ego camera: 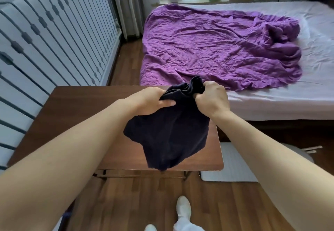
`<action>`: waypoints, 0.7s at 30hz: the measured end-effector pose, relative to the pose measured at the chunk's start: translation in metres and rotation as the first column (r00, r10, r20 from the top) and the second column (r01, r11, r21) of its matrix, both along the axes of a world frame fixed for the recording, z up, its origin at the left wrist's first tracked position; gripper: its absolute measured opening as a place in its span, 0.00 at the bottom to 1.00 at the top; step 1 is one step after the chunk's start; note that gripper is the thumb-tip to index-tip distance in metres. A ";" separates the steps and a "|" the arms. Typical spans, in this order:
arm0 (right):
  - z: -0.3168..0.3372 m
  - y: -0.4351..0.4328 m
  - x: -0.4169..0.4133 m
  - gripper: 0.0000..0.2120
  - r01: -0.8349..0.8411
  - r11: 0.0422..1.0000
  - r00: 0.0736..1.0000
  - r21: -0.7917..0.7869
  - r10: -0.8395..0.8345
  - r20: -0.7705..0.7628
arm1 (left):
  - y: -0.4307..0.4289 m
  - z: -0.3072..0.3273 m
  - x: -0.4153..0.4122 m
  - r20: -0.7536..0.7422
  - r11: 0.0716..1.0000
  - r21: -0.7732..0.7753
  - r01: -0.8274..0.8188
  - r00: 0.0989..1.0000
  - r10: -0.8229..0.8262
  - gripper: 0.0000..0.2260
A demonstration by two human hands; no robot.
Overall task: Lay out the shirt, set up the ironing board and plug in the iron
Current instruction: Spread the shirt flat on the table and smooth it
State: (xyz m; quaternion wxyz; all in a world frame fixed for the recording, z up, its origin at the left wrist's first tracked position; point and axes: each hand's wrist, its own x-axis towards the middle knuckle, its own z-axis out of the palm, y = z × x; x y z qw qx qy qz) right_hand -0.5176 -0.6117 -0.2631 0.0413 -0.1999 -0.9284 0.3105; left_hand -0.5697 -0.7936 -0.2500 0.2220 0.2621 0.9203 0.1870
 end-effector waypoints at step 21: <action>-0.113 -0.021 -0.108 0.12 -0.066 0.967 0.997 -0.246 0.072 0.017 | -0.001 -0.134 -0.112 -0.462 0.922 -0.180 -0.343 0.857 0.229 0.17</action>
